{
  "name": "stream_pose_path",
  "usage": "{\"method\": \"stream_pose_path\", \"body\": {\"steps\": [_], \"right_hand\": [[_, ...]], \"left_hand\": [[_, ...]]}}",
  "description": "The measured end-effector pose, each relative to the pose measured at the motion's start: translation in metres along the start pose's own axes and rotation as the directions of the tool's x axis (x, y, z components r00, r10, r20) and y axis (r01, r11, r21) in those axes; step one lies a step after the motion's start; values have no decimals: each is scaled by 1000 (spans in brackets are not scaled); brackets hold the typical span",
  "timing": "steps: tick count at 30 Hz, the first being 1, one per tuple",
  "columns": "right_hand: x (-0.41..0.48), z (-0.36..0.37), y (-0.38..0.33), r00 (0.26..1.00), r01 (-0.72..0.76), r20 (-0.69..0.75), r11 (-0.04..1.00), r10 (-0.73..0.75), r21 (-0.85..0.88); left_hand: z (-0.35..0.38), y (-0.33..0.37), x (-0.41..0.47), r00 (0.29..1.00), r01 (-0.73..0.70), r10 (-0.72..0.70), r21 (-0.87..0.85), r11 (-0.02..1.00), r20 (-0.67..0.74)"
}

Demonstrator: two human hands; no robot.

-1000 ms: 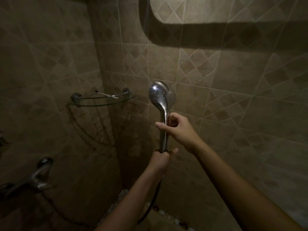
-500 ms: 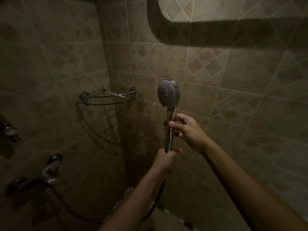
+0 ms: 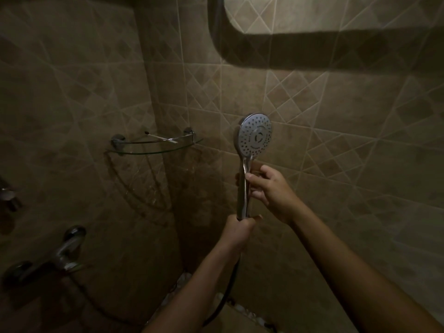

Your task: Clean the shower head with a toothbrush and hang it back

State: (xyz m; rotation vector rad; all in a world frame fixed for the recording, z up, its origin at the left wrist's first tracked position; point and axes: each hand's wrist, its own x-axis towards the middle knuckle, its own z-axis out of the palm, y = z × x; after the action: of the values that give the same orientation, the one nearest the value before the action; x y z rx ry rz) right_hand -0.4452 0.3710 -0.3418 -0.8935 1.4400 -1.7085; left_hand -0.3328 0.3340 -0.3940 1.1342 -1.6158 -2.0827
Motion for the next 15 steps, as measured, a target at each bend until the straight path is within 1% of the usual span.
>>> {"method": "stream_pose_path", "body": {"steps": [1,4,7,9,12,13,15], "right_hand": [[0,-1,0,1000,9,-16,999,-10,-36],[-1,-1,2,995,45,-70,965,-65,-257],[2,-1,2,988,64,-113,935,-110,-349],[3,-4,0,989,62,-105,934,-106,-352],[6,-6,1,999,25,-39,976,-34,-217],[5,-6,1,999,17,-25,980,-23,-199],[5,-4,2,998,22,-45,971,-34,-236]], "left_hand": [[0,0,1,1000,0,0,4,1000,-5],[2,2,3,1000,-4,5,31,1000,-15],[3,2,6,1000,6,-5,66,998,-15],[2,2,5,1000,-1,2,53,999,-21],[2,0,9,1000,12,-12,43,999,-10],[3,2,6,1000,28,-27,53,998,-11],[4,3,5,999,38,-38,59,998,-12]]}}
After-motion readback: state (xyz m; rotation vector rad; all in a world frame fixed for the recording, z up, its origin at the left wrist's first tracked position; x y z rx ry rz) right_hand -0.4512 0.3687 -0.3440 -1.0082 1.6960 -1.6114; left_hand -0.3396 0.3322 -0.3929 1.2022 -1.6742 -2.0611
